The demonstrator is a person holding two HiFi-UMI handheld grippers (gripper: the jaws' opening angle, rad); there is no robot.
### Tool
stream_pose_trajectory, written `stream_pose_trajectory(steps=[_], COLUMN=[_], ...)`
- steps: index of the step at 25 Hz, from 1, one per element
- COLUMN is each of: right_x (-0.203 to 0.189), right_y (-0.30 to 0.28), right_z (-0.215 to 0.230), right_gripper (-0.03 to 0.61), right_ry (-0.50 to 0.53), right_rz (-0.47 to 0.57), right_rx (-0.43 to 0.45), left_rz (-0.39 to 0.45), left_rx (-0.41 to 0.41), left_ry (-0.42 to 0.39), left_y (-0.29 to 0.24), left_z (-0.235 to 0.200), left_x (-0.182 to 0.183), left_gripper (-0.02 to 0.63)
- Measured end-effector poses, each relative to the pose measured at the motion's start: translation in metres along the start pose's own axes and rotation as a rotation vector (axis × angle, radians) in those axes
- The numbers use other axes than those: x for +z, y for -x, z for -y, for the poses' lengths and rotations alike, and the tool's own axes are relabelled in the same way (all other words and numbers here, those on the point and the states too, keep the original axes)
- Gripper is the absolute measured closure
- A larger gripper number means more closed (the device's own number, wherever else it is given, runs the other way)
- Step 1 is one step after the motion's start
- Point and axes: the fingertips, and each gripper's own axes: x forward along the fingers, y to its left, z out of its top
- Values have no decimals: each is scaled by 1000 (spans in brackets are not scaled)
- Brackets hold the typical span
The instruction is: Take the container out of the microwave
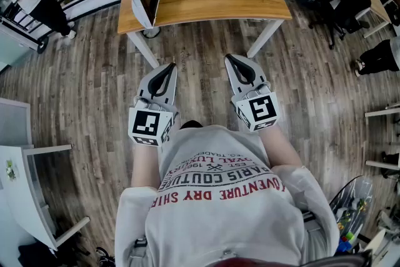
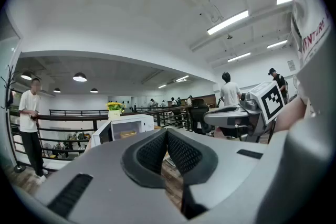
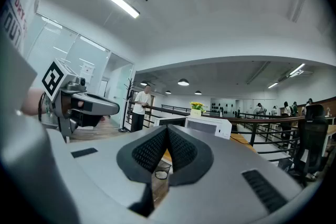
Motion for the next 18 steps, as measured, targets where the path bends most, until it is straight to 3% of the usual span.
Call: stream_pose_trajectory(steps=[14,18], right_x=[1,5], right_y=[-4,-4], right_z=[7,20], right_gripper=[551,536], right_ry=[-16,-1], right_rz=[25,41], right_rx=[10,-33], left_rz=[13,0], left_rx=[17,4], left_ry=[4,7], left_y=[-9,-18], left_z=[-6,-4], left_x=[5,4], left_gripper=[598,598])
